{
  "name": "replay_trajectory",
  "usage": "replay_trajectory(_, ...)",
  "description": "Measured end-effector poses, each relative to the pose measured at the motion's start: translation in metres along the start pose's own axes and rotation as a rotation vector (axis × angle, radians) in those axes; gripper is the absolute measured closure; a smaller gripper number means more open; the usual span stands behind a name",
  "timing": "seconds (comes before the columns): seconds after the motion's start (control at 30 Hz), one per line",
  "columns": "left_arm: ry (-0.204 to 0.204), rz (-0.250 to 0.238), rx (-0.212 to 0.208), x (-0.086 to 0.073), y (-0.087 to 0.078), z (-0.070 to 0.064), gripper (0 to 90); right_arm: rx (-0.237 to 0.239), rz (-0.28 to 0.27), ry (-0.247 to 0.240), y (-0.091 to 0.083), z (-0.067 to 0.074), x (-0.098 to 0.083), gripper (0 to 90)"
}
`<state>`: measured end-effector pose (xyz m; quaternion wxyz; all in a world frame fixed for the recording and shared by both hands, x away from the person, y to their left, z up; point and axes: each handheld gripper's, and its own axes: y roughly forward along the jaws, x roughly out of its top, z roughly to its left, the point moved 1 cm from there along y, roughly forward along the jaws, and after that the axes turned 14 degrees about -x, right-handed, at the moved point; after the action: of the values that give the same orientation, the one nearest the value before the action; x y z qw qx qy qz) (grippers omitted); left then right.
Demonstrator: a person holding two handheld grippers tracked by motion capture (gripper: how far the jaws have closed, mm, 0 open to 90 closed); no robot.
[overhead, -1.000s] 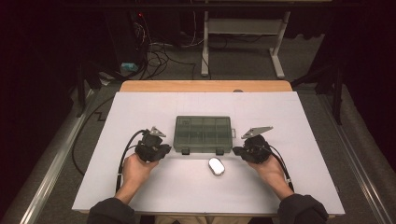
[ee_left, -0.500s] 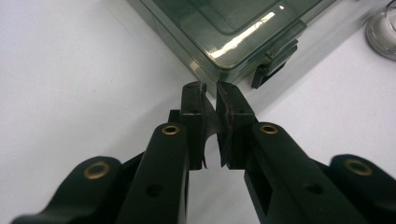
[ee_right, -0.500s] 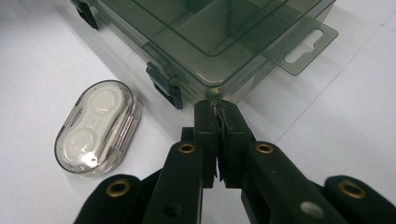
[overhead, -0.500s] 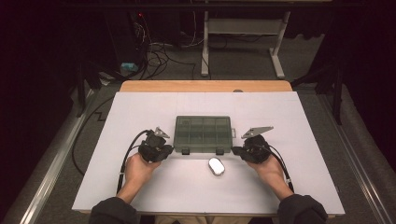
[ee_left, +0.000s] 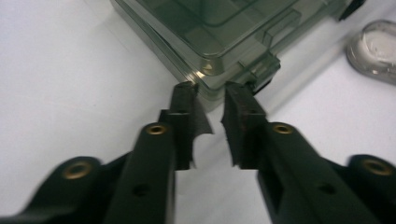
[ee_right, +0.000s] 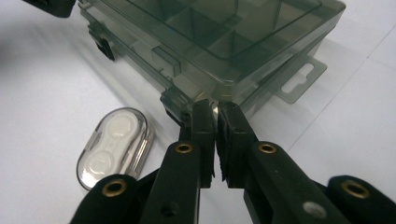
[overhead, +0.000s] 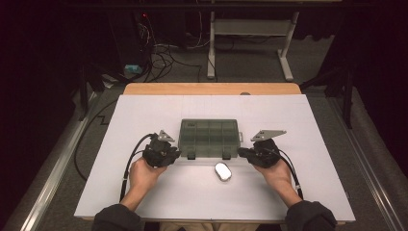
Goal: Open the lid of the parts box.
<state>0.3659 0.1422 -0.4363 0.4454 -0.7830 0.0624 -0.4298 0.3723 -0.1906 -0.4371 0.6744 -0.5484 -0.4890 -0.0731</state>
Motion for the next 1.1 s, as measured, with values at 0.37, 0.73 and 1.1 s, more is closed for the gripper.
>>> replay_trajectory(0.37, 0.054, -0.038, 0.129, 0.020, 0.005, -0.009, 49.8, -0.009, -0.071, 0.032, -0.005, 0.001, 0.017, 82.5)
replay_trajectory(0.73, 0.064, -0.092, 0.152, 0.036, -0.006, -0.010, 50.9, -0.071, -0.017, 0.024, 0.007, -0.006, 0.023, 74.0)
replay_trajectory(1.1, 0.023, -0.195, 0.113, 0.045, -0.012, 0.000, 50.9, -0.137, 0.089, 0.092, 0.037, -0.018, 0.039, 67.6)
